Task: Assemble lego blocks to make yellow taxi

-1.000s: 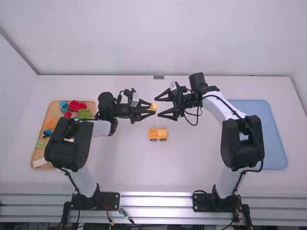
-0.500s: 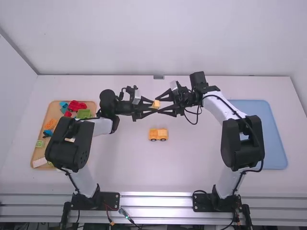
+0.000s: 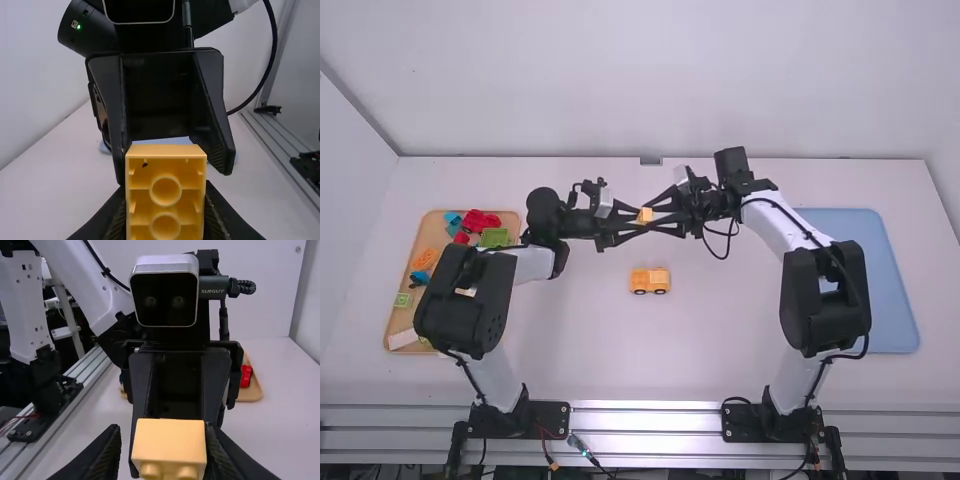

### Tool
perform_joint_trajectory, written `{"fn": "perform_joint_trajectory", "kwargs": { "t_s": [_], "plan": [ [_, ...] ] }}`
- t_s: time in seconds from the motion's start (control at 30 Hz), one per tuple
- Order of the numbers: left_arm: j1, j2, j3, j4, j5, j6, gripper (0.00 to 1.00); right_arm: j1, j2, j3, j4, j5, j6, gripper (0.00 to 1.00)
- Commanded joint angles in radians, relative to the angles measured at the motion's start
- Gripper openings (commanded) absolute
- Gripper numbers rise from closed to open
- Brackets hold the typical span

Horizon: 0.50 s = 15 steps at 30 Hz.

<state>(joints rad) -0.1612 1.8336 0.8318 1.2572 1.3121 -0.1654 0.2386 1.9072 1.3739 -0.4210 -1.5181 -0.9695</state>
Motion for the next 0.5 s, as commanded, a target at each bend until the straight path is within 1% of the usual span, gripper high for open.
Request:
{"fn": "perform_joint_trajectory", "kwargs": {
  "t_s": [0.0, 0.03, 0.07, 0.1, 0.13, 0.17, 0.2, 0.23, 0.27, 0.3, 0.37, 0.4, 0.43, 0.47],
  "plan": [
    [-0.003, 0.001, -0.002, 0.016, -0.023, -0.003, 0.02, 0.015, 0.004, 0.0, -0.004, -0.034, 0.007, 0.39],
    [-0.003, 0.001, -0.003, 0.016, -0.023, -0.003, 0.02, 0.02, 0.004, 0.0, -0.002, -0.035, 0.004, 0.34],
    [-0.003, 0.001, -0.003, 0.014, -0.022, -0.003, 0.02, 0.019, 0.004, 0.0, -0.001, -0.035, 0.004, 0.33],
    [-0.003, 0.001, -0.005, 0.017, -0.022, -0.003, 0.02, 0.014, 0.004, 0.0, -0.002, -0.039, 0.0, 0.29],
    [-0.003, 0.001, -0.005, 0.018, -0.023, -0.003, 0.02, 0.014, 0.004, 0.0, -0.002, -0.039, 0.0, 0.28],
    [-0.003, 0.001, -0.006, 0.02, -0.022, -0.003, 0.02, 0.016, 0.004, 0.0, 0.003, -0.04, 0.003, 0.24],
    [-0.003, 0.001, -0.006, 0.019, -0.023, -0.002, 0.05, 0.018, 0.004, 0.0, 0.007, -0.042, 0.005, 0.17],
    [-0.003, 0.001, -0.006, 0.019, -0.023, -0.003, 0.08, 0.018, 0.004, 0.0, 0.007, -0.042, 0.004, 0.15],
    [-0.003, 0.001, -0.006, 0.019, -0.023, -0.002, 0.15, 0.017, 0.004, 0.0, 0.007, -0.042, 0.004, 0.13],
    [-0.003, 0.001, -0.006, 0.019, -0.023, -0.003, 0.43, 0.017, 0.004, 0.0, 0.017, -0.042, 0.013, 0.1],
    [-0.003, 0.001, -0.006, 0.019, -0.023, -0.003, 0.99, 0.018, 0.004, 0.0, 0.049, -0.04, 0.057, 0.1],
    [-0.003, 0.001, -0.006, 0.017, -0.023, -0.003, 0.99, 0.016, 0.004, 0.0, 0.08, -0.029, 0.095, 0.1],
    [-0.003, 0.001, -0.006, 0.017, -0.023, -0.003, 0.99, 0.016, 0.004, 0.0, 0.08, -0.029, 0.095, 0.1],
    [-0.002, 0.001, -0.005, 0.01, -0.023, -0.003, 0.99, 0.016, 0.004, 0.0, 0.148, 0.028, 0.184, 0.09]
  ]
}}
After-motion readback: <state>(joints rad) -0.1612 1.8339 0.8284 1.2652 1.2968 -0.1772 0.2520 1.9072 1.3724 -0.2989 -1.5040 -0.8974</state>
